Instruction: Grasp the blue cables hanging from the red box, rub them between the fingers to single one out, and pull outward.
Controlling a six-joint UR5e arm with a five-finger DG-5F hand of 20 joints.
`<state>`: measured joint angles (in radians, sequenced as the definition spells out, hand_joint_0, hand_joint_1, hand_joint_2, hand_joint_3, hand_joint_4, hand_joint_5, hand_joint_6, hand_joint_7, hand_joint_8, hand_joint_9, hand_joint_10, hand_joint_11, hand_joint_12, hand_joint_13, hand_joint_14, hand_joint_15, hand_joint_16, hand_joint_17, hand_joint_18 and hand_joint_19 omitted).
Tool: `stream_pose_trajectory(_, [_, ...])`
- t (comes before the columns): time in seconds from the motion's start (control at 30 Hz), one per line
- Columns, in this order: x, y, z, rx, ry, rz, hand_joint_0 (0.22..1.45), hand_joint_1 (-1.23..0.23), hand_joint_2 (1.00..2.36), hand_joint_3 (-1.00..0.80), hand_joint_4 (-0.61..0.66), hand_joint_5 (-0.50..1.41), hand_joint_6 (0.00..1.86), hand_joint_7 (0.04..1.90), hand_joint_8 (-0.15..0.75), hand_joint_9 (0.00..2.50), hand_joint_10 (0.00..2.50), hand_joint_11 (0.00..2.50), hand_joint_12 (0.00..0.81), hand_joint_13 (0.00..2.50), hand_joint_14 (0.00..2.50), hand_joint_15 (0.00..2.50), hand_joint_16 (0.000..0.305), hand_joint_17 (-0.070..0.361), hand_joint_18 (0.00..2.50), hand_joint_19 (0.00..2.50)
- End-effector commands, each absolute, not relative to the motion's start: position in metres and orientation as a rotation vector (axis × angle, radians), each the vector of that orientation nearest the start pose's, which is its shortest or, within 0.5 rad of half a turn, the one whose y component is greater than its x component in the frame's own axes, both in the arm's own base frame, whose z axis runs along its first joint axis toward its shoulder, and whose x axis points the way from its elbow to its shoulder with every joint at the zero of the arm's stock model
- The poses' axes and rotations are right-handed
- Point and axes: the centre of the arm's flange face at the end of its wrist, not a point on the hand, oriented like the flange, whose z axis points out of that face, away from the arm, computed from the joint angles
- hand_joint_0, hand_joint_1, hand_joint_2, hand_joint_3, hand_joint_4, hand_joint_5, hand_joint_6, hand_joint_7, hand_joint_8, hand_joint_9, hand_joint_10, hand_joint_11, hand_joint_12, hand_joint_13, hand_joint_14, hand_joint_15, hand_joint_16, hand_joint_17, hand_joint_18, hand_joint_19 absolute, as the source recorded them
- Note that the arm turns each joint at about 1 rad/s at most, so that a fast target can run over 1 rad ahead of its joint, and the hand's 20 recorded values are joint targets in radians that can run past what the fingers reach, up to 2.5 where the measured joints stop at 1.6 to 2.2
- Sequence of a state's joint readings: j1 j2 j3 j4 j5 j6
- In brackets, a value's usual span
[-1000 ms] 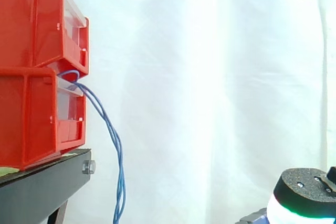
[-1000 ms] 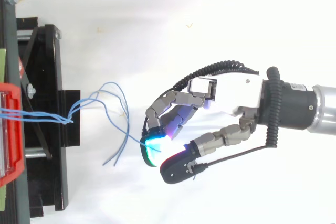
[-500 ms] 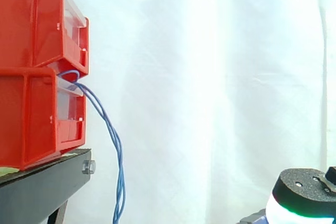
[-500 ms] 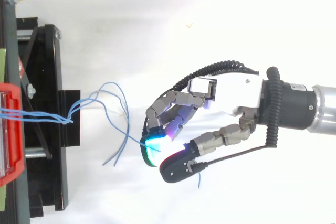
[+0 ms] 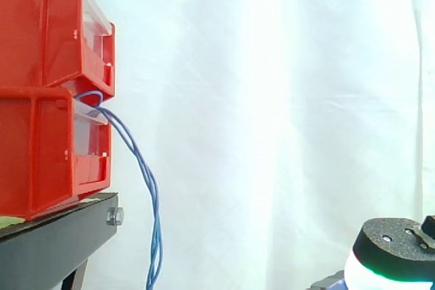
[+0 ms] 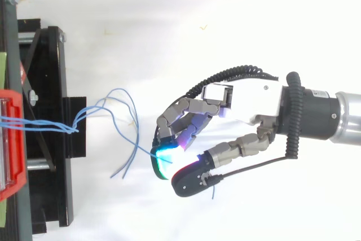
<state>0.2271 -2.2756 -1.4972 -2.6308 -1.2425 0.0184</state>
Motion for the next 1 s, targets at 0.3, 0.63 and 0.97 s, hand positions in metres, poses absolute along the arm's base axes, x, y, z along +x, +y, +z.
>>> stream_pose_trajectory(0.3, [0.6935, -0.0096, 0.1439, 1.329, 1.223, 1.066, 0.58, -0.65, 1.01, -0.27, 0.08, -0.13, 0.93, 1.16, 0.332, 0.88, 0.0, 0.0, 0.378, 0.49, 0.01, 0.35, 0.053, 0.119, 0.44, 0.41])
stream_pose_trajectory(0.63, [0.6935, -0.0096, 0.1439, 1.329, 1.223, 1.066, 0.58, -0.65, 1.01, -0.25, 0.09, -0.12, 0.93, 1.15, 0.39, 0.9, 0.0, 0.0, 0.382, 0.51, 0.01, 0.35, 0.054, 0.121, 0.47, 0.4])
stream_pose_trajectory(0.97, [0.6935, -0.0106, 0.1439, 1.33, 1.222, 1.064, 0.59, -0.66, 1.01, -0.25, 0.09, -0.12, 0.93, 1.13, 0.396, 0.91, 0.0, 0.0, 0.387, 0.58, 0.02, 0.38, 0.055, 0.124, 0.51, 0.41])
